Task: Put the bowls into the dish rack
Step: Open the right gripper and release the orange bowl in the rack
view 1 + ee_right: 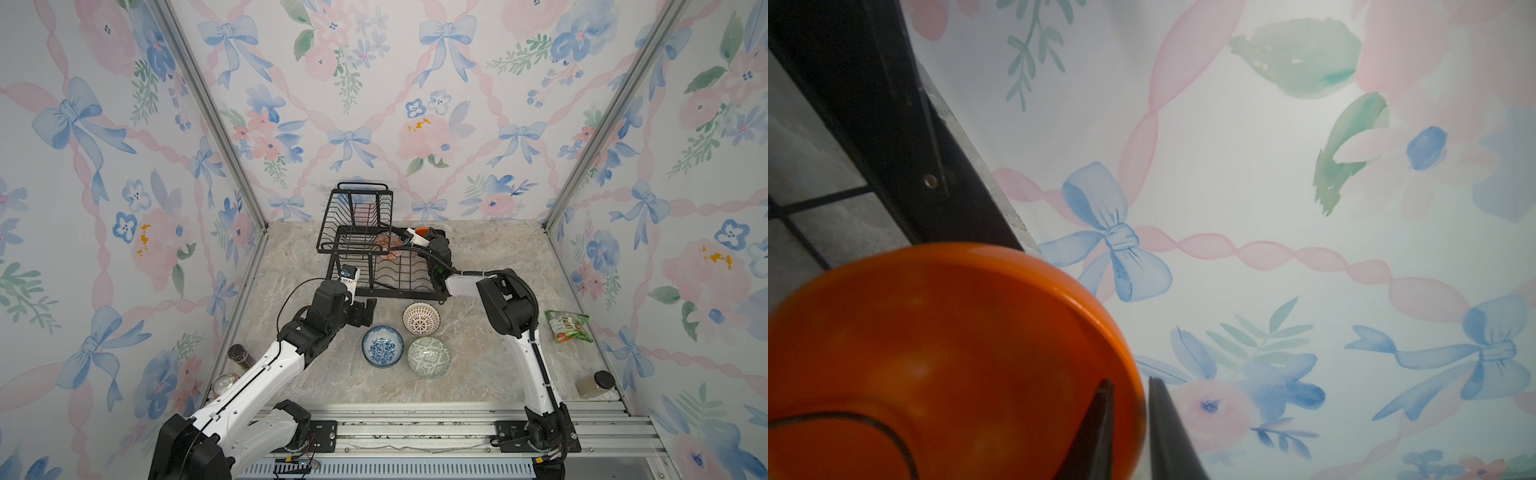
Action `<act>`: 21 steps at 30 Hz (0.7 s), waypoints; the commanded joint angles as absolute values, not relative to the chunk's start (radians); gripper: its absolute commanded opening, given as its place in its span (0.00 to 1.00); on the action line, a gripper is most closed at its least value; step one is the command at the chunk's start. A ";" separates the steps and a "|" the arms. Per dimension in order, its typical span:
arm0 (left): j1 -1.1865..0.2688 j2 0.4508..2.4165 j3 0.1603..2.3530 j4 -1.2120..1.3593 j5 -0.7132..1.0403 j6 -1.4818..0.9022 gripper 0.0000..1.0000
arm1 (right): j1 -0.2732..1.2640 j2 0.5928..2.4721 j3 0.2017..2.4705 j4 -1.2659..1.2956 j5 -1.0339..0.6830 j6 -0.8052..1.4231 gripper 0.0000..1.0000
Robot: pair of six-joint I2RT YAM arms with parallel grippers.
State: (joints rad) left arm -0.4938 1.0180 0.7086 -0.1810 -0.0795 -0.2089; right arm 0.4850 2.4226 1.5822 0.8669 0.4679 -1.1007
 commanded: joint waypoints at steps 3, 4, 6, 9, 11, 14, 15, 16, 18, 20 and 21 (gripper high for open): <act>-0.485 1.023 0.716 -0.184 -0.062 -0.189 0.98 | 0.480 2.418 1.603 0.875 0.475 -1.080 0.26; -0.485 1.022 0.716 -0.183 -0.062 -0.189 0.98 | 0.481 2.412 1.599 0.876 0.475 -1.080 0.34; -0.484 1.019 0.715 -0.183 -0.064 -0.189 0.98 | 0.480 2.399 1.586 0.893 0.476 -1.072 0.47; -0.483 1.009 0.715 -0.184 -0.066 -0.190 0.98 | 0.480 2.377 1.565 0.903 0.476 -1.068 0.59; -0.482 1.000 0.716 -0.184 -0.070 -0.190 0.98 | 0.480 2.356 1.546 0.907 0.474 -1.056 0.66; -0.480 0.993 0.714 -0.183 -0.073 -0.195 0.98 | 0.479 2.321 1.517 0.895 0.468 -1.029 0.83; -0.481 0.992 0.713 -0.184 -0.071 -0.196 0.98 | 0.478 2.308 1.507 0.885 0.465 -1.020 0.91; -0.481 0.994 0.716 -0.185 -0.070 -0.197 0.98 | 0.478 2.291 1.495 0.868 0.460 -1.004 0.98; -0.479 0.994 0.716 -0.185 -0.064 -0.204 0.98 | 0.476 2.249 1.473 0.803 0.441 -0.957 0.97; -0.479 0.990 0.718 -0.187 -0.063 -0.207 0.98 | 0.474 2.205 1.448 0.743 0.424 -0.892 0.97; -0.476 0.987 0.717 -0.192 -0.065 -0.209 0.98 | 0.472 2.186 1.437 0.730 0.422 -0.874 0.97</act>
